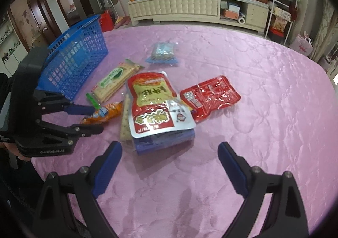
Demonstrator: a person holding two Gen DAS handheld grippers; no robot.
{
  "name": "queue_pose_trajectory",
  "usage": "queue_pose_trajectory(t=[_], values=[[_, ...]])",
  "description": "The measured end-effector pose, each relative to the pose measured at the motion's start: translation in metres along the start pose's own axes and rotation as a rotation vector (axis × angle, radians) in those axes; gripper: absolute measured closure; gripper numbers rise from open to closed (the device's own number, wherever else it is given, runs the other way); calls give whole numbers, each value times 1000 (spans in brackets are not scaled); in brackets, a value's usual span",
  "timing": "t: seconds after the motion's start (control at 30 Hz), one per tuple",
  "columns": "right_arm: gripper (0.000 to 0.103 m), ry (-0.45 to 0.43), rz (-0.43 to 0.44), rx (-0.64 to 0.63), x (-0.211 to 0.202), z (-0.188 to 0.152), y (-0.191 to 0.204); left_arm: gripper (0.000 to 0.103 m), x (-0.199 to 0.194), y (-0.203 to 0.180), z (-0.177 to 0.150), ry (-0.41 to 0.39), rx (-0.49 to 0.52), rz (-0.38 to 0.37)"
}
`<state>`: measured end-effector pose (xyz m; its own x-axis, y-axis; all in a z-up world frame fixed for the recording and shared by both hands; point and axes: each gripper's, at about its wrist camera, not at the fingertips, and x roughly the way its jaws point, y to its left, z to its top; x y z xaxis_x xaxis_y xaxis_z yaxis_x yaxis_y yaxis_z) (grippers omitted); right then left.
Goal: Organize snacks
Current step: 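Grasp the orange stick snack with the left tool, then grasp the red-and-yellow pouch with right tool while left tool holds the orange stick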
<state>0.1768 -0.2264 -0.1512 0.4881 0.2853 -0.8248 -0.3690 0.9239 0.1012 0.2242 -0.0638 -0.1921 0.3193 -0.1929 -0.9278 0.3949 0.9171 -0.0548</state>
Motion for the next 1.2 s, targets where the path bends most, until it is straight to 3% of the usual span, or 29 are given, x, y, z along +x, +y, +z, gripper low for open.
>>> queue_pose_trajectory(t=[0.03,0.23,0.63,0.87,1.2], values=[[9,0,0,1,-1,0,0,83,2,2,-1,9,-14,-15],[9,9,4,13,-7,0,-3,92,-2,3,-11,0,-64,-18],[9,50,36,18,-12,20,-1,93,-56,-2,-34,-127,-121,1],[9,135,65,-23,16,51,8,93,-77,6,-23,-170,-149,26],[9,317,102,-91,82,75,16,93,-68,17,-11,-176,-186,9]])
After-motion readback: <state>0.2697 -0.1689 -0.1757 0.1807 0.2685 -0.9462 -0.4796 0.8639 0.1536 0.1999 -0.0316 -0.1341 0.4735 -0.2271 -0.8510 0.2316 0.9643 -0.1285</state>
